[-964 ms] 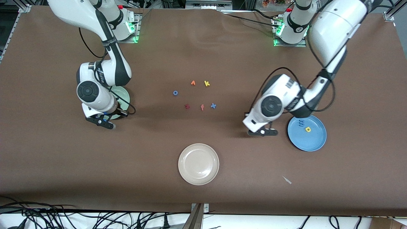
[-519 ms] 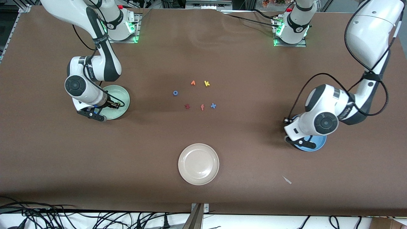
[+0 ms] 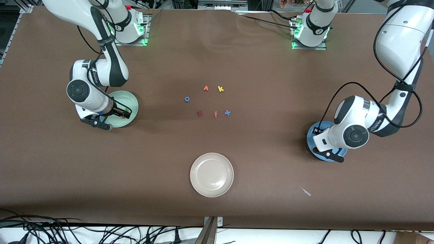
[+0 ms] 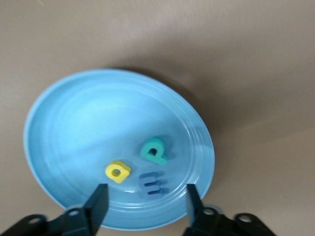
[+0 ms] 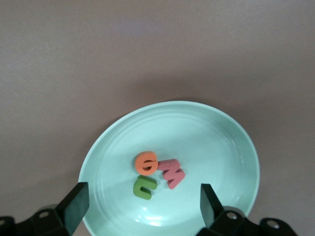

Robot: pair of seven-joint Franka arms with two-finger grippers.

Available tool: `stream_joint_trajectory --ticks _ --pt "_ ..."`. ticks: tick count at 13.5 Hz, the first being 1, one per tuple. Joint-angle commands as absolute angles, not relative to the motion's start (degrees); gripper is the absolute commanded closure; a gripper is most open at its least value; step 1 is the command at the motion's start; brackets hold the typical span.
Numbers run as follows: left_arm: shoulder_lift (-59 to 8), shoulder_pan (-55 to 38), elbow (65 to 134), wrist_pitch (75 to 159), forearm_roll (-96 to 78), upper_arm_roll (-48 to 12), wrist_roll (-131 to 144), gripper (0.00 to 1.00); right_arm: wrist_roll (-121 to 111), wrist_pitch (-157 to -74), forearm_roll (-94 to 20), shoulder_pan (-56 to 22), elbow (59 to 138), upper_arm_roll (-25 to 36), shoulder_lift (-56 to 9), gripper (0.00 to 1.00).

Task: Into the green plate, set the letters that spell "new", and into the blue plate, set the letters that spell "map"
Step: 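Drop the e on the green plate while the left gripper places the p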

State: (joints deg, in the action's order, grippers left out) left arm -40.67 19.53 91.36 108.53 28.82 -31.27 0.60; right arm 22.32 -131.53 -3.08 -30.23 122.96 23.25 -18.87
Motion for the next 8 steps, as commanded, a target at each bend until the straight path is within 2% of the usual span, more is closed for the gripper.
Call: stream_joint_trajectory --ticks 1,6,8 --pt "-37.89 19.60 89.82 106.35 24.63 -31.46 -0.44 0.00 14.28 -119.15 -4.04 -29.88 116.66 26.27 -14.95 0.00" --pt "-34.64 19.60 89.74 101.70 22.68 -31.55 -0.26 0.00 7.29 -93.14 -3.69 -29.97 97.34 28.74 -12.66 0.00" --pt "-33.40 20.04 89.65 99.77 21.36 -31.99 0.52 0.00 7.03 -86.25 -3.60 -29.88 90.47 29.09 -12.66 0.00"
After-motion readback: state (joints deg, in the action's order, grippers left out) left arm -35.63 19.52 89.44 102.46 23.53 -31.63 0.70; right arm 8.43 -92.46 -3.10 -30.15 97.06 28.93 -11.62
